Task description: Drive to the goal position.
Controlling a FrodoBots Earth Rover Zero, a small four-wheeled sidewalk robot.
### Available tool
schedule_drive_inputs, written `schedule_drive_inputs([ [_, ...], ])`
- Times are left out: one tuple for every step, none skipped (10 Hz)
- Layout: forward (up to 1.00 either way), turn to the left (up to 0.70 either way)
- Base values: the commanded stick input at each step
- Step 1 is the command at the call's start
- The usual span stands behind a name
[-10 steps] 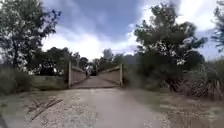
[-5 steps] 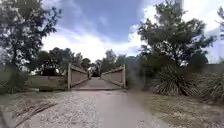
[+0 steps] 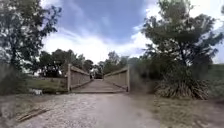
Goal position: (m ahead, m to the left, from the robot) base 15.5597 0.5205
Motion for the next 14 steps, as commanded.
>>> schedule_drive_inputs([
  [0.7,0.0],
  [0.7,0.0],
  [0.7,0.04],
  [0.7,0.14],
  [0.7,0.14],
  [0.7,0.14],
  [0.7,0.14],
  [0.7,0.14],
  [0.7,0.14],
  [0.7,0.08],
  [0.7,0.0],
  [0.7,0.0],
  [0.7,0.0],
  [0.7,0.0],
])
